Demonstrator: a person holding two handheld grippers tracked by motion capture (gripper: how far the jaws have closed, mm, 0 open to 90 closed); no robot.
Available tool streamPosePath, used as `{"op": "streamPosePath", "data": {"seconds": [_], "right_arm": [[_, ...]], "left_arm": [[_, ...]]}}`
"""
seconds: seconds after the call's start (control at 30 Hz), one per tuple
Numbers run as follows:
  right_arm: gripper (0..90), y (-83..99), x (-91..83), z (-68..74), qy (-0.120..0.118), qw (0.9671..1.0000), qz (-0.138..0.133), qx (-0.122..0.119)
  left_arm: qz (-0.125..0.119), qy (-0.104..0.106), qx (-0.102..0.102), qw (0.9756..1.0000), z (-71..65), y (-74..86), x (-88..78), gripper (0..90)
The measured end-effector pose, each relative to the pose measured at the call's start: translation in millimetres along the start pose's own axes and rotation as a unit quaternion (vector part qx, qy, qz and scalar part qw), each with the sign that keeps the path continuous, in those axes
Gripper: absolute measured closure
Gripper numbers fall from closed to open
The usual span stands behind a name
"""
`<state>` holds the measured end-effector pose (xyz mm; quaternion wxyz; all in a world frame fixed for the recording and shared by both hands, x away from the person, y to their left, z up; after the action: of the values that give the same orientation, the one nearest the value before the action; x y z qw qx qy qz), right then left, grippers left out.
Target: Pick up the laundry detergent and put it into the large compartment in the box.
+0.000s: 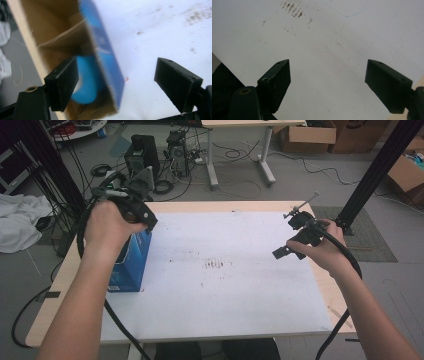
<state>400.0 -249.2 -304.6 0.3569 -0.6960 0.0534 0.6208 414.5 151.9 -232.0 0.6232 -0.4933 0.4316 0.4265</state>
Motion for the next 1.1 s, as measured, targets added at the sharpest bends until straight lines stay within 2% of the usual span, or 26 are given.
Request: {"op": "streamPosePath", "data": {"seconds": [0.03,0.07,0.13,0.17,0.2,0.23,0.27,0.4,0.43,0.47,0.53,0.6,0.63,0.67,0.77,0.8,1.1], "right_arm": [[20.6,0.1,-0.6,0.2,0.000,1.0000,0.001,0.002],[20.6,0.1,-1.2,0.4,0.001,1.0000,0.002,0.004],[20.6,0.1,-1.9,0.2,0.001,1.0000,0.000,0.005],[20.6,0.3,-2.1,0.3,0.001,1.0000,0.001,0.006],[20.6,0.5,-2.1,0.1,0.001,1.0000,0.003,0.004],[20.6,0.5,-2.1,0.1,0.001,1.0000,0.003,0.004],[20.6,0.6,-2.5,0.1,0.001,1.0000,0.003,0.004],[20.6,1.0,-3.9,0.0,0.001,1.0000,0.004,0.005],[20.6,1.2,-4.0,0.2,0.001,1.0000,0.005,0.005],[20.6,1.5,-4.0,0.1,0.003,1.0000,0.006,0.004],[20.5,1.8,-4.1,0.0,0.003,1.0000,0.006,0.003],[20.5,1.8,-4.0,0.8,0.002,1.0000,0.008,0.005],[20.5,1.8,-4.0,0.8,0.002,1.0000,0.008,0.005],[20.5,2.5,-3.6,0.5,0.002,0.9999,0.011,0.003],[20.4,3.4,-3.1,0.2,0.001,0.9999,0.013,0.006],[20.4,3.9,-3.1,0.0,0.002,0.9999,0.014,0.005],[20.4,4.2,-2.6,-1.4,0.003,0.9998,0.018,0.007]], "left_arm": [[0.000,0.000,0.000,1.0000,0.0,0.0,0.0,19.2],[-0.004,0.009,0.018,0.9998,-13.7,-1.6,-1.7,19.2],[-0.011,0.008,0.040,0.9991,-27.0,-3.4,-2.1,17.6],[-0.011,0.008,0.040,0.9991,-27.0,-3.4,-2.1,16.9],[-0.014,0.020,0.058,0.9980,-40.4,-4.6,-1.7,17.0],[-0.014,0.020,0.058,0.9980,-40.4,-4.6,-1.7,16.7],[-0.017,0.027,0.076,0.9966,-52.2,-5.5,-1.3,16.4],[-0.017,0.040,0.108,0.9932,-74.8,-4.7,1.6,15.8],[-0.017,0.040,0.108,0.9932,-74.8,-4.7,1.6,15.8],[-0.024,0.062,0.117,0.9909,-86.2,-4.1,2.6,15.8],[-0.027,0.076,0.130,0.9882,-95.8,-3.7,4.4,15.7],[-0.025,0.078,0.145,0.9861,-103.4,-3.6,8.4,15.7],[-0.025,0.078,0.145,0.9861,-103.4,-3.6,8.4,15.7],[-0.024,0.084,0.152,0.9845,-110.2,-3.6,13.6,15.7],[-0.022,0.089,0.157,0.9834,-115.8,-3.7,19.0,15.5],[-0.019,0.093,0.162,0.9822,-120.3,-4.2,24.9,15.5],[-0.010,0.103,0.170,0.9799,-129.5,-3.7,41.7,15.5]]}}
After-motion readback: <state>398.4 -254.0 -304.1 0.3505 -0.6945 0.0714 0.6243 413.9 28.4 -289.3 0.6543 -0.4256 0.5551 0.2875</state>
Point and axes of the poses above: each handheld gripper's, and its own axes: x roughly forward along the jaws, y roughly out of its underside, z roughly to its left, the point moved 4 cm from there along x, roughly forward along the jaws, and after that the axes turned 15 degrees about -x, right-handed, at the moved point
